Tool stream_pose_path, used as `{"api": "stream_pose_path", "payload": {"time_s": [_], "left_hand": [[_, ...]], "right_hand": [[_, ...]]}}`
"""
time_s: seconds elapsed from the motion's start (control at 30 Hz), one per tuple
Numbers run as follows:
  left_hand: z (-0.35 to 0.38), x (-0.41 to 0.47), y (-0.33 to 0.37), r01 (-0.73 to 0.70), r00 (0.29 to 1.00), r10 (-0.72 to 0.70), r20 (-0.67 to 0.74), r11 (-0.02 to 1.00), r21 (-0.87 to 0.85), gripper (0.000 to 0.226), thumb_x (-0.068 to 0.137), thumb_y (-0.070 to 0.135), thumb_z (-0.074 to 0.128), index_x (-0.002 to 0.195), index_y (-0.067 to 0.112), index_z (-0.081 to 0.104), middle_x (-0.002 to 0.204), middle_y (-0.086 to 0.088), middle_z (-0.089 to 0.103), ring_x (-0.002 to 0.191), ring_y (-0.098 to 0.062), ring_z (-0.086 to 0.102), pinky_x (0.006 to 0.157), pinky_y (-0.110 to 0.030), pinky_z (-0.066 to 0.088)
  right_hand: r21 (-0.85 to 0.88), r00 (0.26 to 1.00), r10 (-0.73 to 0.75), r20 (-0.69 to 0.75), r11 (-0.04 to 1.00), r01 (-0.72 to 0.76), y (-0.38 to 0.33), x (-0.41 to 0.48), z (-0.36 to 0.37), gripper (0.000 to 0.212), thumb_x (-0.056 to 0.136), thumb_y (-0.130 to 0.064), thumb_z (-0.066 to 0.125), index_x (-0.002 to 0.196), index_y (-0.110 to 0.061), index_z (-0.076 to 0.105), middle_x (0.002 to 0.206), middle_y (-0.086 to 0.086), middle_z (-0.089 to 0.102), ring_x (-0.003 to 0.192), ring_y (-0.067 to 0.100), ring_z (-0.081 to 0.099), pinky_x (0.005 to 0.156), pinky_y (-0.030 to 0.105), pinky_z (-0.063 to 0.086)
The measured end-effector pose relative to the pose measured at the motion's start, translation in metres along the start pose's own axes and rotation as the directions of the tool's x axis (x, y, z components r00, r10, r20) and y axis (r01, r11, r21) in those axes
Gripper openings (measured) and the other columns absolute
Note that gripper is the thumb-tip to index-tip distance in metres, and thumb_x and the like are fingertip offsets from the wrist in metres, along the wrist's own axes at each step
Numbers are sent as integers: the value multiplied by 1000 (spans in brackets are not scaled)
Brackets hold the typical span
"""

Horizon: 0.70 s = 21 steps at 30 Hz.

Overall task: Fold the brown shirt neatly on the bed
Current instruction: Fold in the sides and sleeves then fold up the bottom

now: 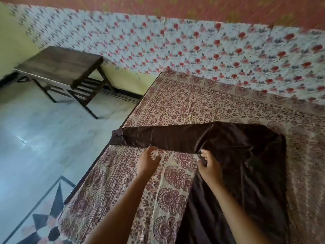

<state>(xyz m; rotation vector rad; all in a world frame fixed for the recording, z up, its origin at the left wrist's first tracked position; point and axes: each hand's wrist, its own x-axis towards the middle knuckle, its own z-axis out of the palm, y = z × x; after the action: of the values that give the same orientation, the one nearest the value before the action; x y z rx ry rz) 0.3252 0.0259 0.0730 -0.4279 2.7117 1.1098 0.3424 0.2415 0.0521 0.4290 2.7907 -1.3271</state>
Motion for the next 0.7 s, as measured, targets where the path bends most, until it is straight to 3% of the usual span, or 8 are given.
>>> {"api": "stream_pose_path", "payload": {"time_s": [0.2, 0.37, 0.53, 0.7], "left_hand": [[-37, 107, -80, 160, 985, -158, -64, 987, 27, 30, 81, 24, 65, 111, 23, 63, 117, 0, 64, 108, -21, 60, 84, -31, 46], [-50, 178, -150, 348, 931, -347, -111, 937, -9, 32, 81, 24, 64, 113, 16, 62, 118, -15, 61, 108, -32, 57, 91, -40, 48], [-43, 232, -193, 534, 839, -533, -107, 845, -20, 59, 85, 43, 57, 135, 20, 35, 136, -21, 40, 126, -40, 40, 104, -53, 37], [-31, 263, -210, 515, 847, -522, -102, 853, -85, 80, 81, 45, 64, 142, 15, 21, 138, -17, 48, 125, -37, 46, 102, -50, 41]], "right_hand": [[-68, 988, -56, 141, 996, 66, -37, 69, 115, 36, 84, -14, 60, 119, -10, 56, 119, 9, 62, 109, 28, 58, 91, 44, 48], [-117, 968, -62, 243, 989, 93, -44, 109, 190, 37, 86, -14, 59, 123, -9, 54, 125, 9, 59, 117, 26, 54, 97, 36, 41], [-212, 945, -80, 316, 965, 152, -30, 137, 237, 46, 88, -16, 58, 132, -7, 48, 140, 11, 47, 132, 23, 41, 108, 33, 30], [-318, 887, 7, 462, 935, 158, -11, 150, 262, 58, 90, -26, 56, 142, -11, 34, 154, 8, 22, 142, 21, 20, 113, 33, 20]]}}
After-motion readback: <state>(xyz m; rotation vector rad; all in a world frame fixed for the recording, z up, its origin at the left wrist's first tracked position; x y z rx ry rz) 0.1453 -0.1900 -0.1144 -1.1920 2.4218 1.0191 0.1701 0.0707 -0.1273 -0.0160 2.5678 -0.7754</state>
